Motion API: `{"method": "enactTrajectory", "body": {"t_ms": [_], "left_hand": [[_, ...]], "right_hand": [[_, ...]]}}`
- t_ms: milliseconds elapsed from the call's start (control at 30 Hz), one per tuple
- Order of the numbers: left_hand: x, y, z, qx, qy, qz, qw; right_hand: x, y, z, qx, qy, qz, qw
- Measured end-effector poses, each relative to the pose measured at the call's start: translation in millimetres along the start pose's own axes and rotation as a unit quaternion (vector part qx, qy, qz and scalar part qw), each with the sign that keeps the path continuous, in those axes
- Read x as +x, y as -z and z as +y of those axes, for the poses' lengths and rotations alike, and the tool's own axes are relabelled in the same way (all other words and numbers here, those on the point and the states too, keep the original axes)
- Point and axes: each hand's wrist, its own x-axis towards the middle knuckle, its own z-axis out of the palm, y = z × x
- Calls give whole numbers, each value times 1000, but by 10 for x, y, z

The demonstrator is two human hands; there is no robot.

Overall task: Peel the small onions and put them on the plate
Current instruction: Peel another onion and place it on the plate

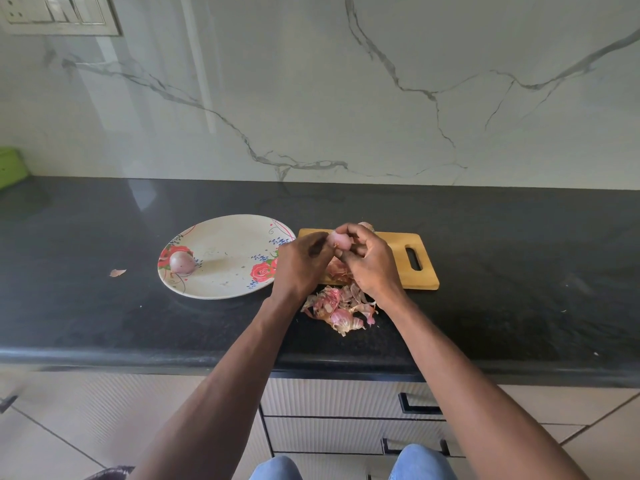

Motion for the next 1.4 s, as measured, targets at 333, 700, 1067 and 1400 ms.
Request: {"method": "enactTrajectory", "body": {"t_ms": [333,700,1067,1400], "left_hand": [[22,7,-35,-59,54,46,996],[37,-45,-14,-73,66,32,995],[56,-27,-26,-204,98,24,974],[71,-61,-65,-194,100,-3,976]], "right_hand": [[14,45,-95,186,-95,-48,977],[31,14,-50,118,-84,7,989],[47,34,-56,205,-140,12,969],[81,7,-17,241,-160,14,957]]}}
